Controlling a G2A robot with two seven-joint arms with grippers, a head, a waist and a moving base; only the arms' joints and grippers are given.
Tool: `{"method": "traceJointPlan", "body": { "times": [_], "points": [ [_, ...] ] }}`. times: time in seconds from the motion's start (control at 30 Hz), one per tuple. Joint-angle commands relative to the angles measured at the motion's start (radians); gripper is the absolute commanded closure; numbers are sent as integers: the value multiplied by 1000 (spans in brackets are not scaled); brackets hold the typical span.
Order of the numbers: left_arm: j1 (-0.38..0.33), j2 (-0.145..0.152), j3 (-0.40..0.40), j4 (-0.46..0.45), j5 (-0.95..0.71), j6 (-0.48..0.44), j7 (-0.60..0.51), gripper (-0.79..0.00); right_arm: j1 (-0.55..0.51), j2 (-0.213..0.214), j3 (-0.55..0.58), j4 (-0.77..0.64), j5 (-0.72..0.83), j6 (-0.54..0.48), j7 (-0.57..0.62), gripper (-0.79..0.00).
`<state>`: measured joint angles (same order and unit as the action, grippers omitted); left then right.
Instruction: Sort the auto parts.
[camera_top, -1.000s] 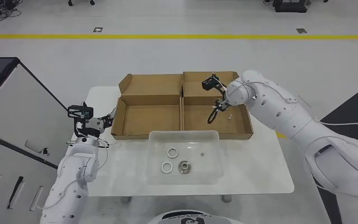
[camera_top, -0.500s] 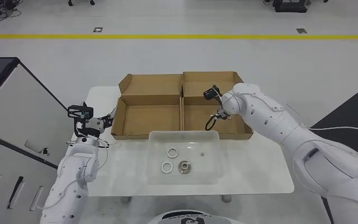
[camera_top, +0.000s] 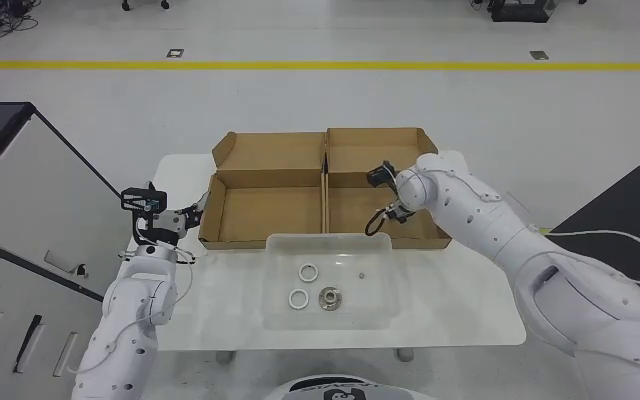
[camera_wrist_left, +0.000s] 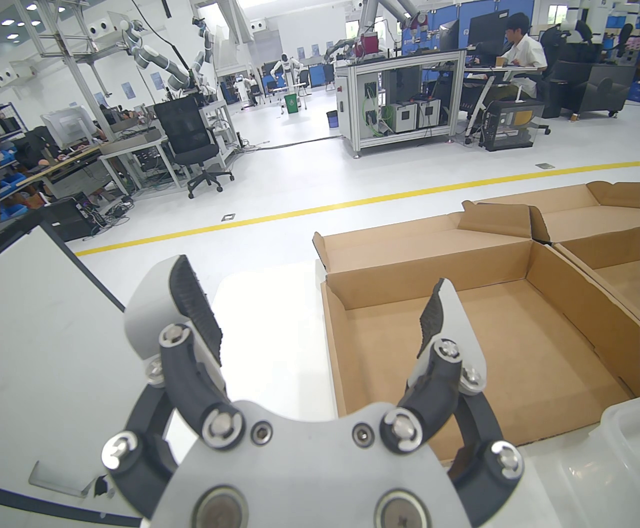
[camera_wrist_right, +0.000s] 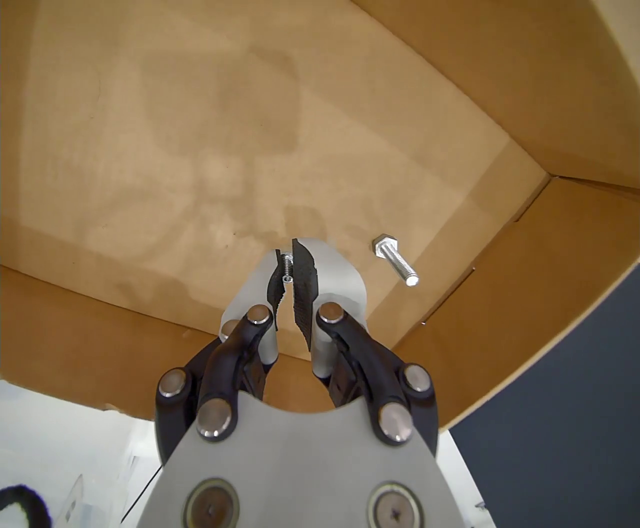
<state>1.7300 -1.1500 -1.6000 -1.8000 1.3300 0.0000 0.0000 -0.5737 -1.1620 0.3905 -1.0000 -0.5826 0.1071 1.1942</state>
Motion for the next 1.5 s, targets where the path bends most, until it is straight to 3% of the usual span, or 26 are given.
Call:
{"method": "traceJointPlan", "body": {
  "times": [0.0, 0.1, 0.17, 0.2, 0.23, 0.47, 0.67, 1.2, 1.3, 1.47],
  "points": [
    [0, 0, 0, 0, 0, 0, 0, -785, -2, -3, 6, 11, 5, -5, 0, -55],
    [0, 0, 0, 0, 0, 0, 0, -785, -5, -6, 14, 21, 1, -11, 0, -191],
    [0, 0, 0, 0, 0, 0, 0, -785, -5, -7, 25, 26, 7, -13, -1, -388],
    [0, 0, 0, 0, 0, 0, 0, -785, -3, -7, 33, 28, 10, -13, -3, -643],
    [0, 0, 0, 0, 0, 0, 0, -785, -3, -6, 37, 29, 8, -16, -1, -785],
    [0, 0, 0, 0, 0, 0, 0, -785, 1, 9, 100, 0, 26, -22, -7, -785],
    [0, 0, 0, 0, 0, 0, 0, -785, -7, 43, 194, -130, 64, -41, 15, -785],
    [0, 0, 0, 0, 0, 0, 0, -785, -164, 180, 525, -627, 259, -214, 340, -785],
    [0, 0, 0, 0, 0, 0, 0, -785, -198, 201, 544, -703, 306, -248, 342, -785],
    [0, 0, 0, 0, 0, 0, 0, -785, -205, 245, 470, -812, 360, -289, 342, -785]
  ]
}}
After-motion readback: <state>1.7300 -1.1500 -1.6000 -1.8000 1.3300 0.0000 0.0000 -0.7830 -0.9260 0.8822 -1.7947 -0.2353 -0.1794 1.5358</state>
